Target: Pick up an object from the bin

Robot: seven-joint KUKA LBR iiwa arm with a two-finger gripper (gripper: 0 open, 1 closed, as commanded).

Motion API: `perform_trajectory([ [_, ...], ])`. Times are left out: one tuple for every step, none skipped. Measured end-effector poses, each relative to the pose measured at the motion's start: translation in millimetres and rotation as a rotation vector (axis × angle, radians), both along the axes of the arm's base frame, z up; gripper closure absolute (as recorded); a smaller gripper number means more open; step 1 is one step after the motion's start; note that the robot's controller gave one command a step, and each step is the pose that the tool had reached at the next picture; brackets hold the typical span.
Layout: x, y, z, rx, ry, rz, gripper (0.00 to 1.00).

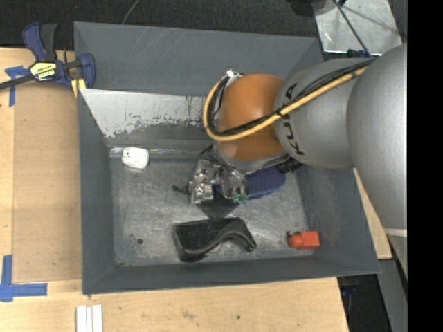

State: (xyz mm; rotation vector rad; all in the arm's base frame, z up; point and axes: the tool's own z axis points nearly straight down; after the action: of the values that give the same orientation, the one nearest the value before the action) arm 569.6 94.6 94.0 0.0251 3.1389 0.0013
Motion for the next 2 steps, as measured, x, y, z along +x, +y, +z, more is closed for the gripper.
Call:
perform_trajectory([
  [-4.0, 21.0, 180.0, -0.002, -0.008, 0.469, 1.00],
  [-4.9, 20.1, 177.0, -0.001, -0.002, 0.466, 0.00],
])
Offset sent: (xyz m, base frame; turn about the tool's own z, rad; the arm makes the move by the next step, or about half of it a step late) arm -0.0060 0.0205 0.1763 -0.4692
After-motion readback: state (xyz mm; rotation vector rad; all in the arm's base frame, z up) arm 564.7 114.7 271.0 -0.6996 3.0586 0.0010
